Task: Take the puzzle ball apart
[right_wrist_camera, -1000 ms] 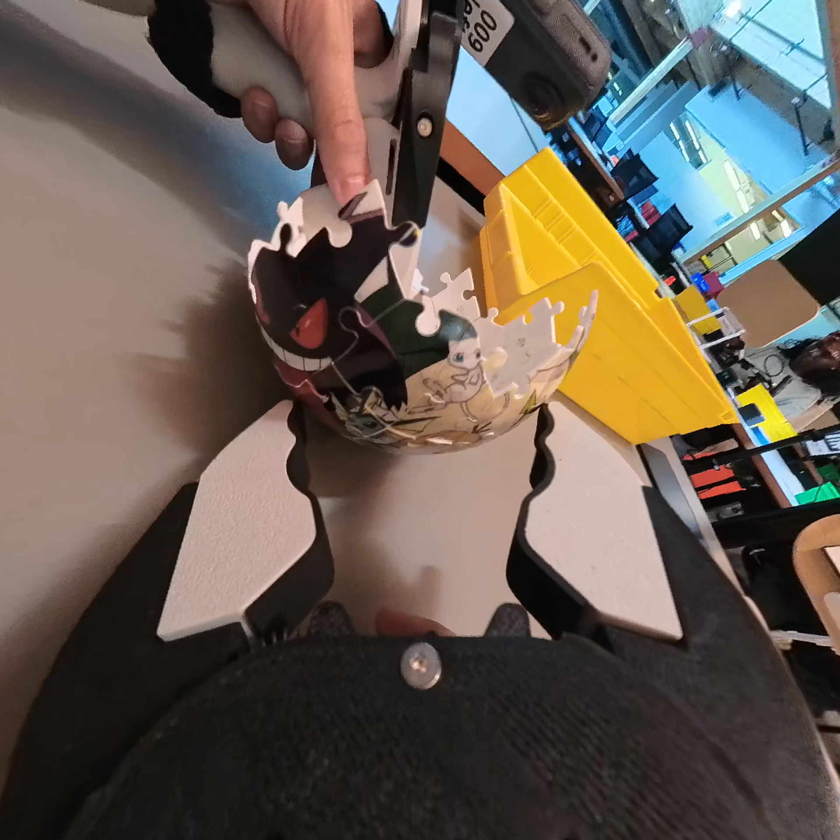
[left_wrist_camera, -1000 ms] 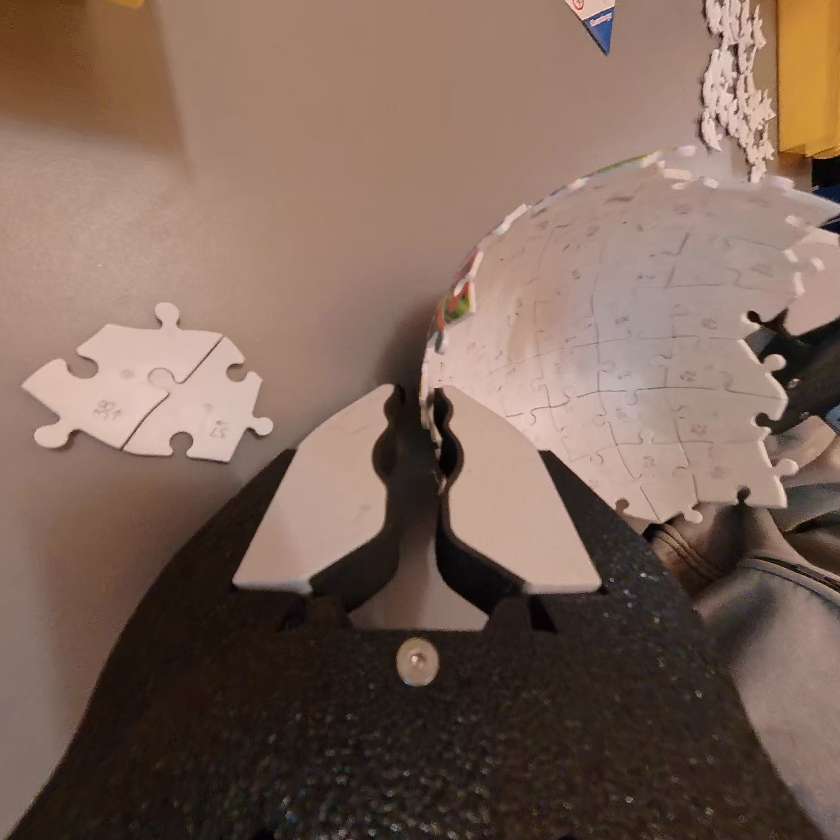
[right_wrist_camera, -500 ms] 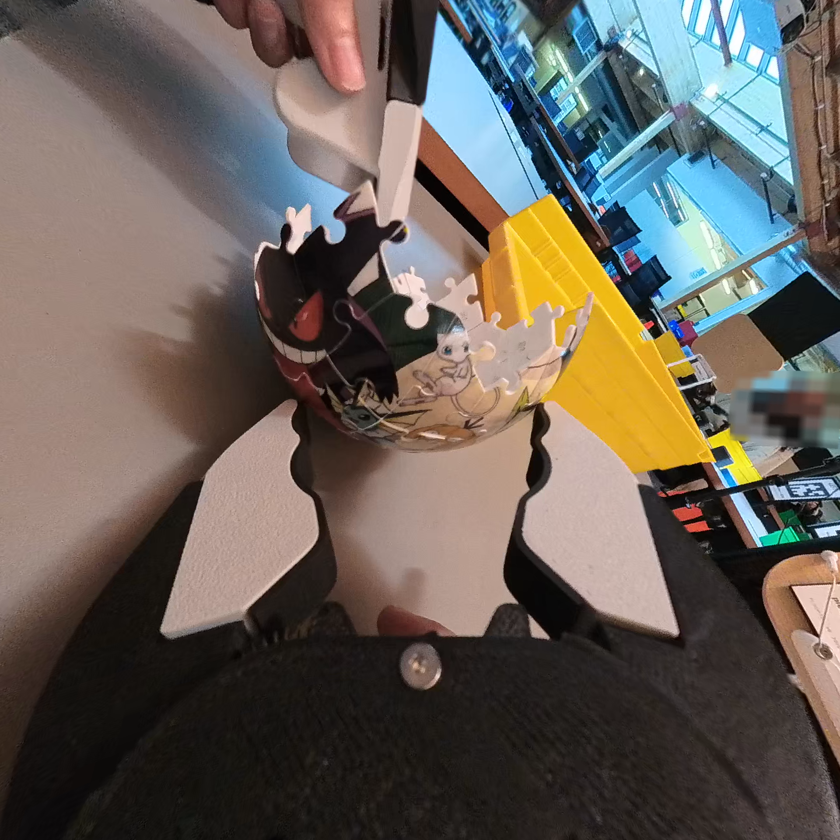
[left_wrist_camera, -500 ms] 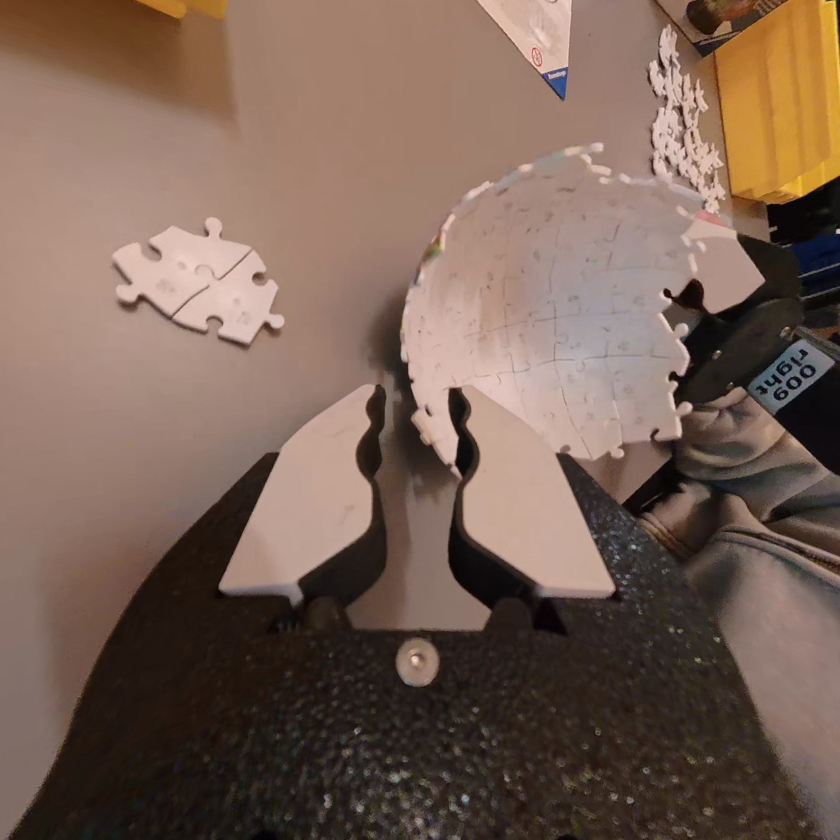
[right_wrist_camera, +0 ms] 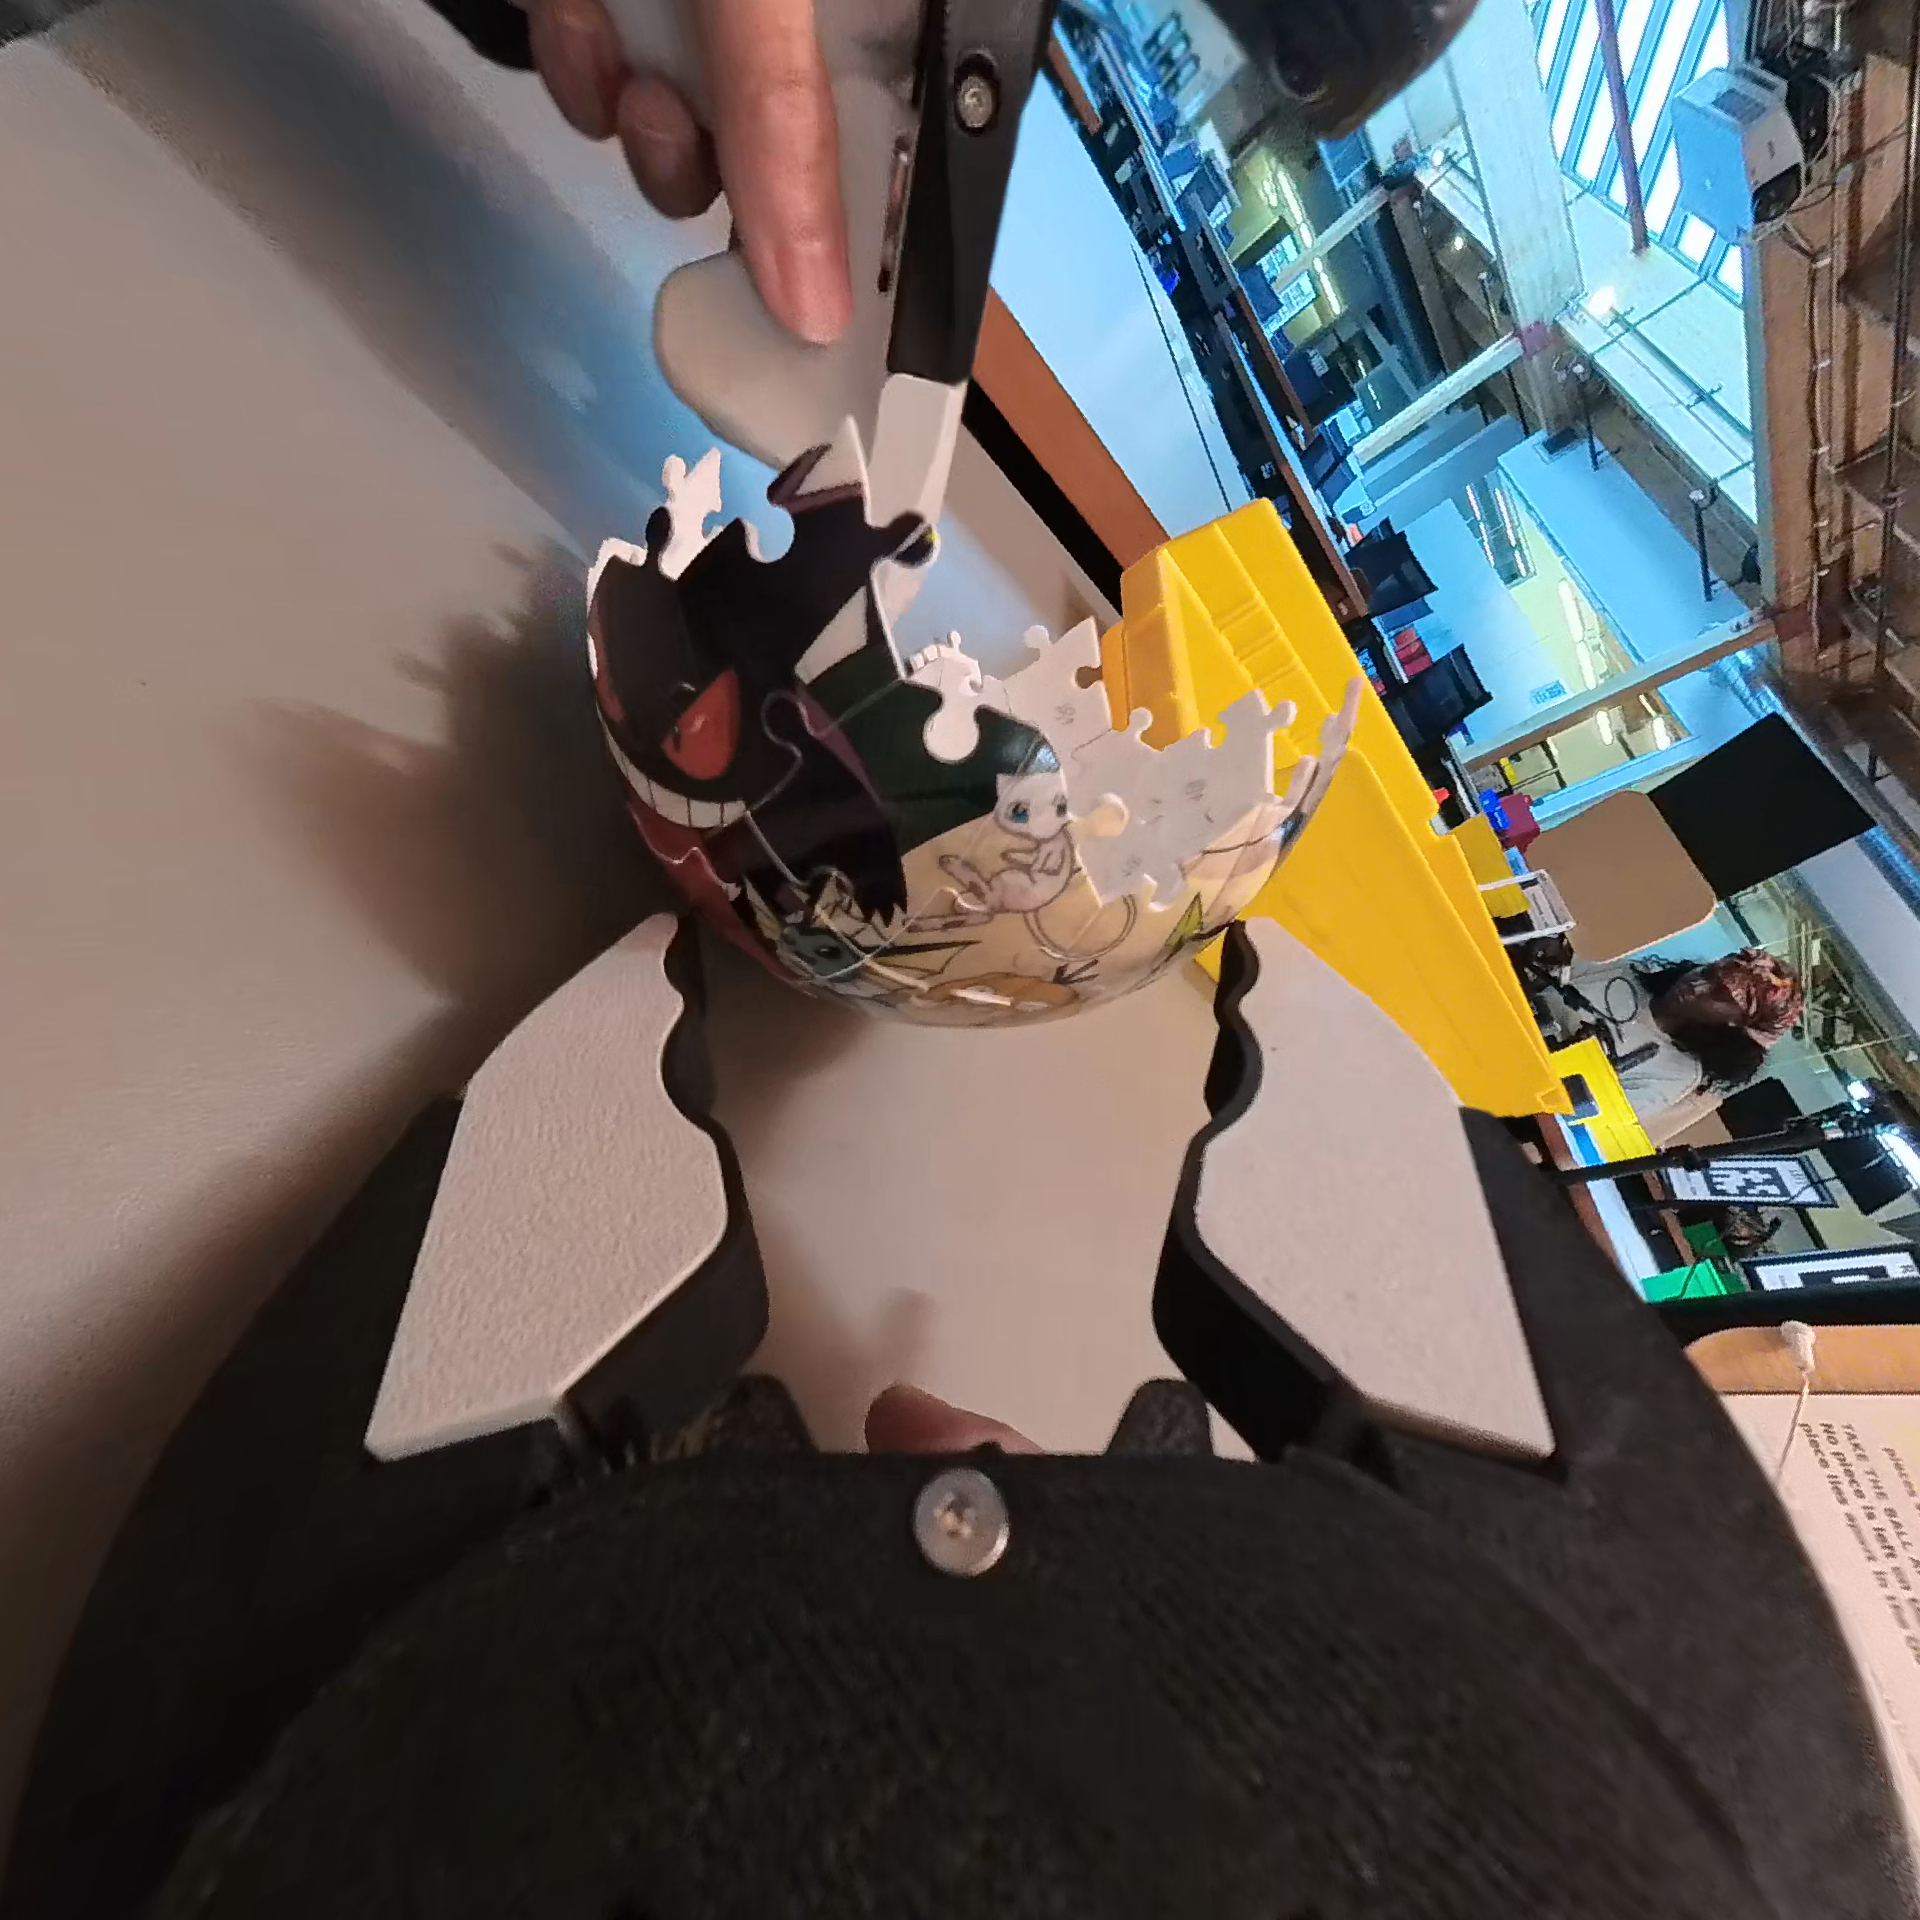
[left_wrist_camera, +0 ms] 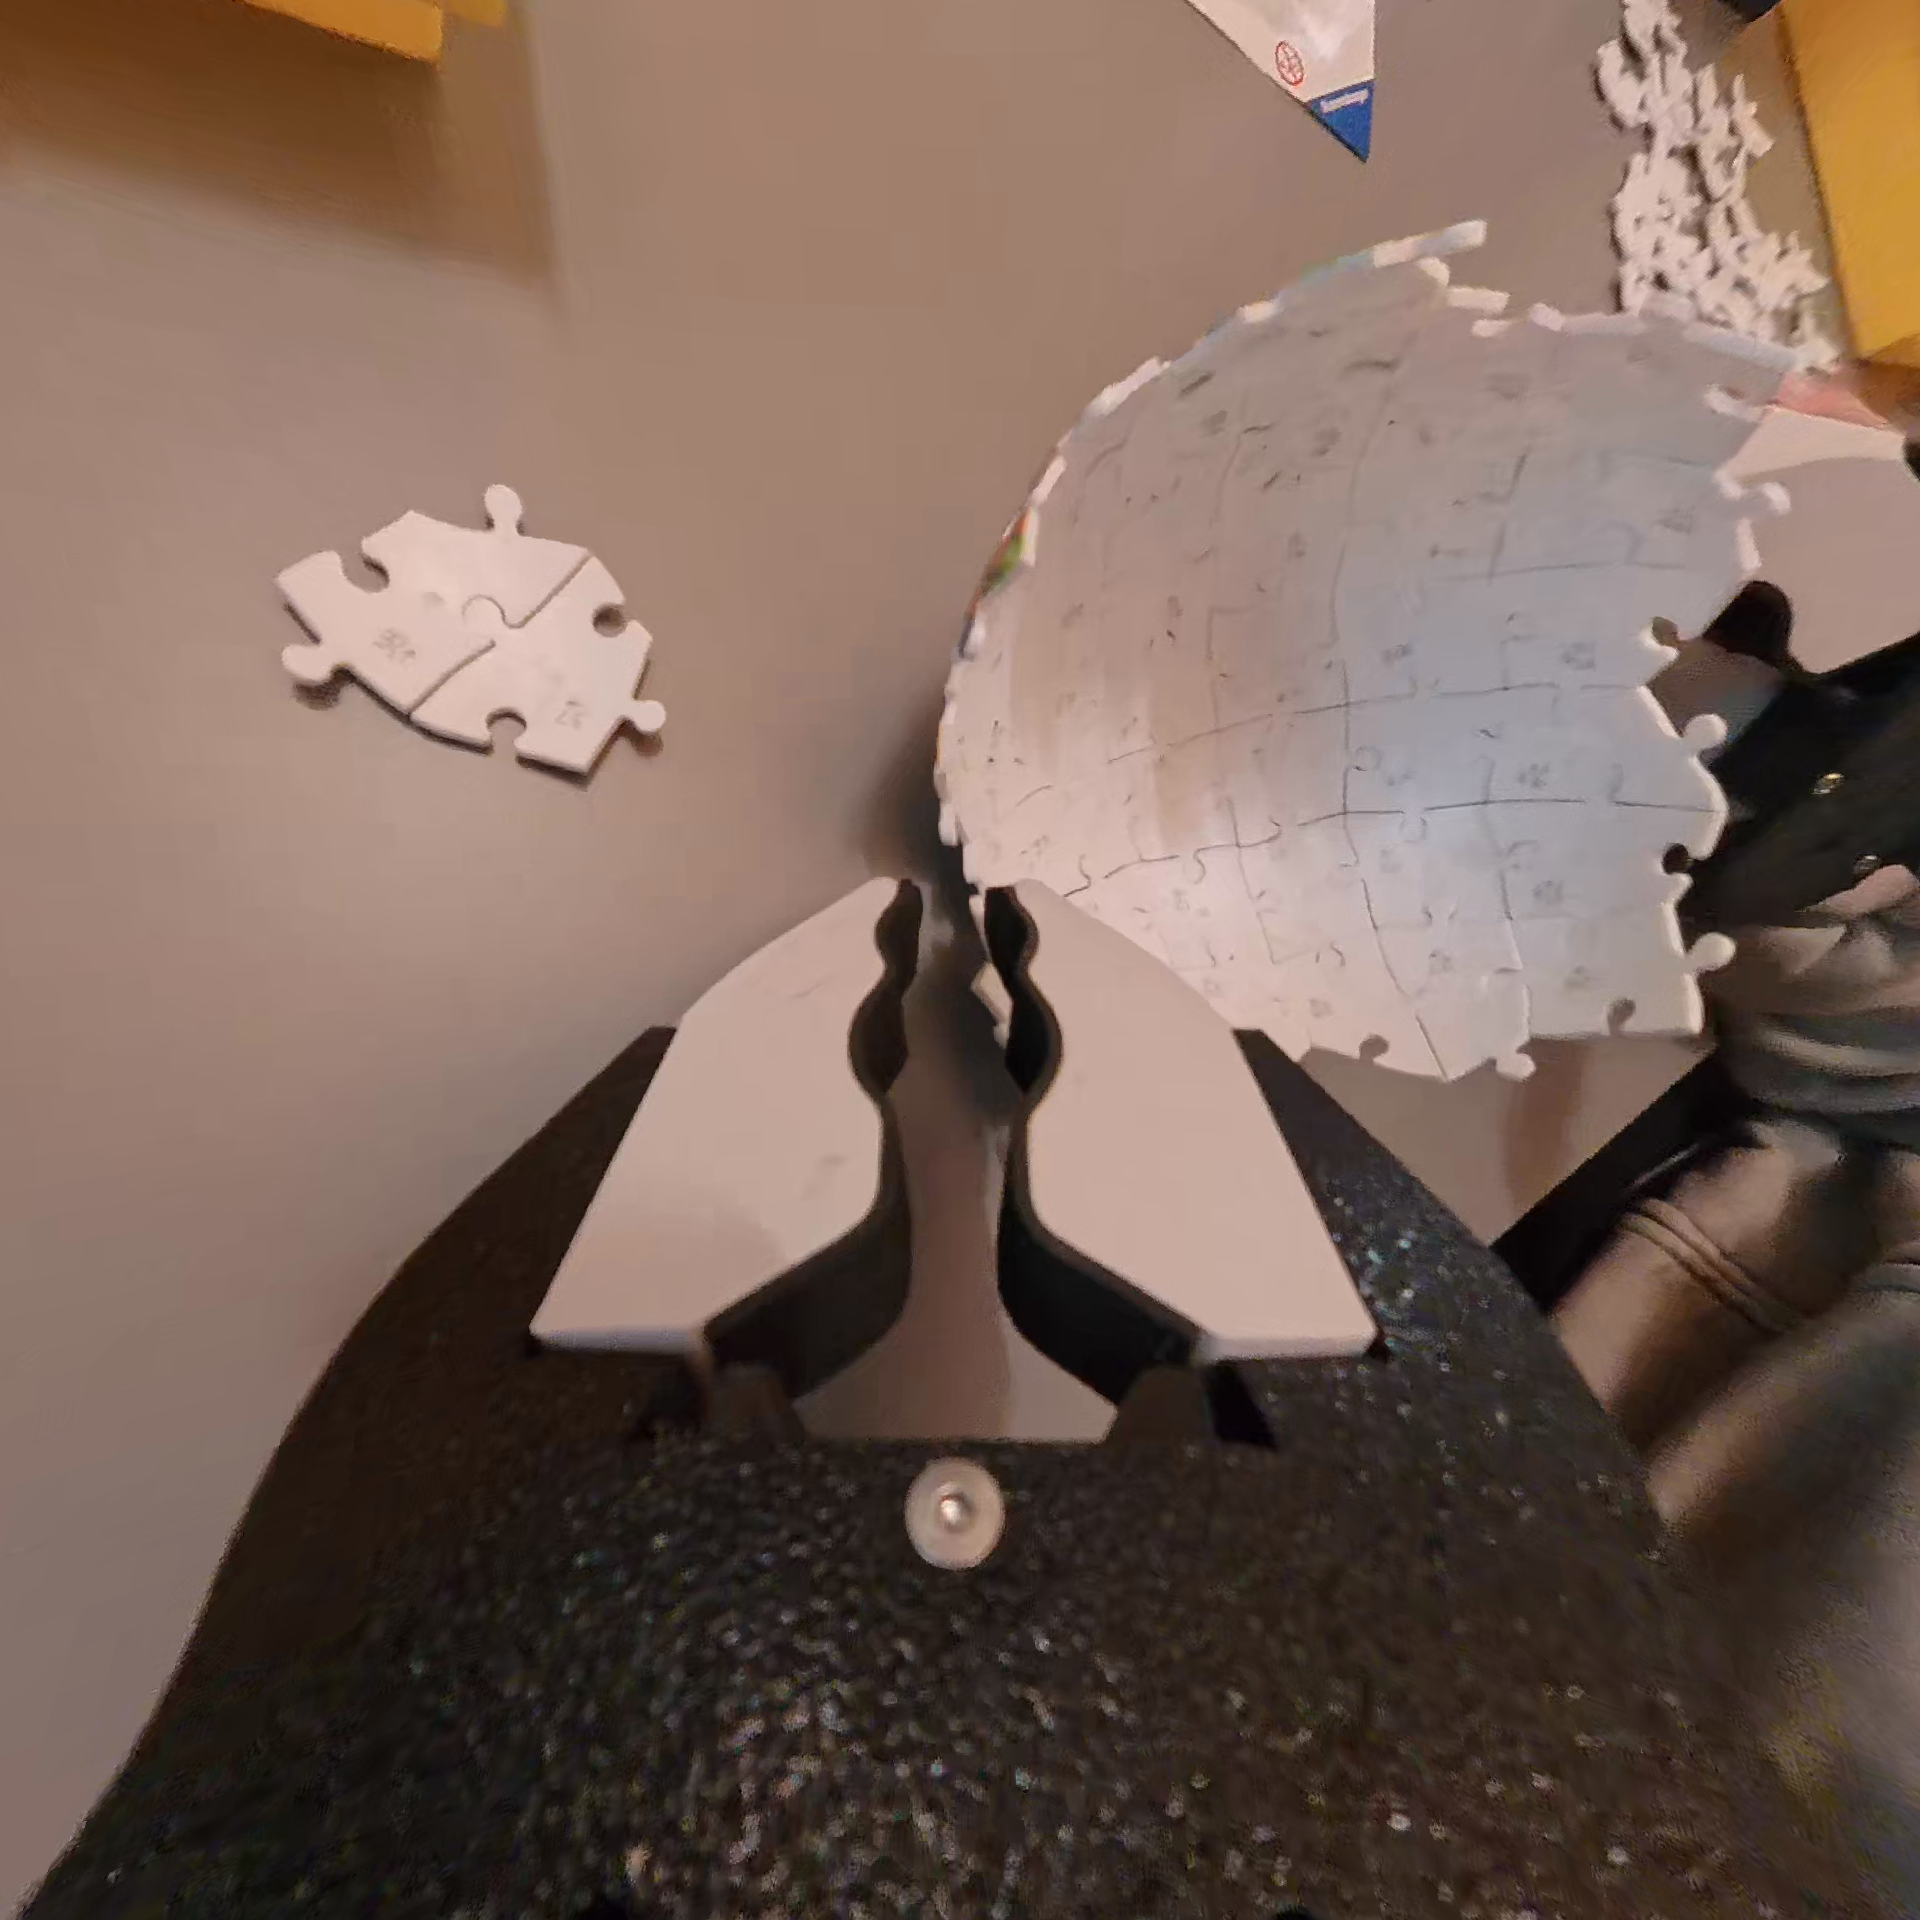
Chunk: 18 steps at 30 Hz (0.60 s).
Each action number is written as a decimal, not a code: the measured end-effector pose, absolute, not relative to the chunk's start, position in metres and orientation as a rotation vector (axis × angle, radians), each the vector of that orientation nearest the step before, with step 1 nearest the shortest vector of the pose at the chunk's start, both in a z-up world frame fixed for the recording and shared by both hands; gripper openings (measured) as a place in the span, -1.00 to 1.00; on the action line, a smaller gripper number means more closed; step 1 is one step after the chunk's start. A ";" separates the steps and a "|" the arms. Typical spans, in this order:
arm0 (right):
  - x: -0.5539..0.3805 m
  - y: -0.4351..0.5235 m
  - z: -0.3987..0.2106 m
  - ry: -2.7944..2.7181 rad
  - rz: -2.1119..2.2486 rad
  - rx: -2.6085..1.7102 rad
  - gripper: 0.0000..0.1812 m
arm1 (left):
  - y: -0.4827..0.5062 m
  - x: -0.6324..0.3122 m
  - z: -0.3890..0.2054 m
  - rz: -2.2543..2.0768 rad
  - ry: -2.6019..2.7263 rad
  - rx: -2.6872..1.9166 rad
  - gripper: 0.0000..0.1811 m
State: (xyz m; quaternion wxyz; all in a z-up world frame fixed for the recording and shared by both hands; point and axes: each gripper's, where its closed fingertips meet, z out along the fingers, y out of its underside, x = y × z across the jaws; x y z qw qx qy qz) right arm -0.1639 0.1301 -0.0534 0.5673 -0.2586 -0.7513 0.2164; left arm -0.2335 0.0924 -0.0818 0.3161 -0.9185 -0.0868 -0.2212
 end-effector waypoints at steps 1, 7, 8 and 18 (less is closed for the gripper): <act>-0.164 0.130 -0.053 -1.766 0.501 -0.601 0.05 | 0.093 -0.234 -0.080 -0.546 -0.213 -2.427 -0.89; -0.163 0.127 -0.053 -1.770 0.458 -0.561 0.05 | 0.095 -0.224 -0.072 -0.358 -0.035 -2.500 -1.00; -0.164 0.127 -0.053 -1.771 0.451 -0.556 0.06 | 0.096 -0.220 -0.073 -0.348 0.005 -2.512 -1.00; -0.164 0.125 -0.053 -1.764 0.422 -0.522 0.06 | 0.108 -0.215 -0.070 -0.148 0.161 -2.517 -1.00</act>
